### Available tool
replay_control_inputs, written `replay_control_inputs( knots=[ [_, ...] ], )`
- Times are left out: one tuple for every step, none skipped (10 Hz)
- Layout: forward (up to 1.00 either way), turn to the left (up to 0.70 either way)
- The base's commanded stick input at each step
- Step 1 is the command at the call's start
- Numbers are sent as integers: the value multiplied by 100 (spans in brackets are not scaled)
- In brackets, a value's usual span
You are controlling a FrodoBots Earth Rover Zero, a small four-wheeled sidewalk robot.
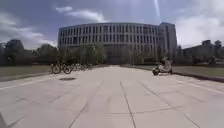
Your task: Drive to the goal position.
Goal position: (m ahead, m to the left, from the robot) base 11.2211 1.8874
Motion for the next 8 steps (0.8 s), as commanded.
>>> replay_control_inputs(
  knots=[
    [70, 0],
    [70, 0],
    [70, 0],
    [70, 0],
    [70, 0],
    [70, 0],
    [70, 0],
    [70, 0]
  ],
)
